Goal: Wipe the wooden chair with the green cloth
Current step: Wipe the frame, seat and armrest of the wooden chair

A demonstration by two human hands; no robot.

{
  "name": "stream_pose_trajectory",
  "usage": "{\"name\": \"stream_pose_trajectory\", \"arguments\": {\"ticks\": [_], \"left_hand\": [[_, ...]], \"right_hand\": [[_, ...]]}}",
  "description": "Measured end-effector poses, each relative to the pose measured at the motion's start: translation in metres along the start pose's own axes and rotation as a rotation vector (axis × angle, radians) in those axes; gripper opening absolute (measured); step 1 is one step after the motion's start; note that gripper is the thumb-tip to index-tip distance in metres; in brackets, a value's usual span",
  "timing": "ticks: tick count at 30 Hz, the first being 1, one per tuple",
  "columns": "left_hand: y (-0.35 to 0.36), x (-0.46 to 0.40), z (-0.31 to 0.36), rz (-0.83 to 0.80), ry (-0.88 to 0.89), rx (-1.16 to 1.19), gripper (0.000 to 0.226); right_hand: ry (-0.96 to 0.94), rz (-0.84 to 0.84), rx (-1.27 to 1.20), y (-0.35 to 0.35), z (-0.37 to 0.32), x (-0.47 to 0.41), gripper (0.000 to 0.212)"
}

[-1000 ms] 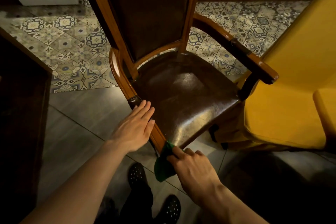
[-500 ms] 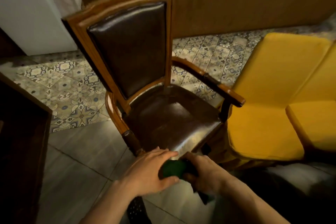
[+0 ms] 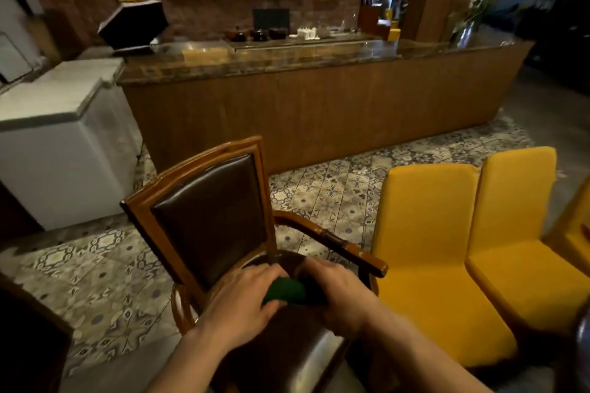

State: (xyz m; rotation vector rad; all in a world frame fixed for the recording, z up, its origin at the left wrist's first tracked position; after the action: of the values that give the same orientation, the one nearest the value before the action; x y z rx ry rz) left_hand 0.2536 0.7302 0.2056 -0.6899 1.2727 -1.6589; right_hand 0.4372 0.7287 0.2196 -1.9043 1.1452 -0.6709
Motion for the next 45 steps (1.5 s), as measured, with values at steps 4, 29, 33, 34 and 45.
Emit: {"name": "stream_pose_trajectory", "arguments": {"ticks": [4, 29, 33, 34, 45], "left_hand": [[-0.023, -0.023, 0.005, 0.095, -0.001, -0.043, 0.031], [0.066, -0.187, -0.143, -0.091, 0.069, 0.08, 0.039], [0.096, -0.214, -0.143, -0.125, 0.074, 0.07, 0.039], [0.102, -0.222, -0.142, -0.127, 0.074, 0.064, 0.04], [0.196, -0.333, -0.144, -0.164, 0.051, 0.011, 0.037]], "right_hand": [[-0.056, 0.102, 0.092, -0.023, -0.004, -0.019, 0.044], [0.19, 0.119, 0.103, 0.045, 0.094, -0.185, 0.053], [0.227, 0.07, 0.156, 0.055, 0.128, -0.195, 0.061], [0.236, 0.066, 0.154, 0.055, 0.137, -0.198, 0.062], [0.238, 0.037, 0.219, 0.059, 0.268, -0.252, 0.051]]}}
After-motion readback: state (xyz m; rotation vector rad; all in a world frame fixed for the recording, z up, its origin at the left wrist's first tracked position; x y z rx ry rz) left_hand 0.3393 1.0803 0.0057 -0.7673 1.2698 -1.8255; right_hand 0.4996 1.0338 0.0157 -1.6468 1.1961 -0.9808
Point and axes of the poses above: each hand's wrist, its own x-axis away from the middle knuckle, its own y-axis out of the palm, z = x × y, the point moved 3 cm from there along -x, towards the middle knuckle, and after that the axes turned 3 degrees about -x, right-handed, at the moved point
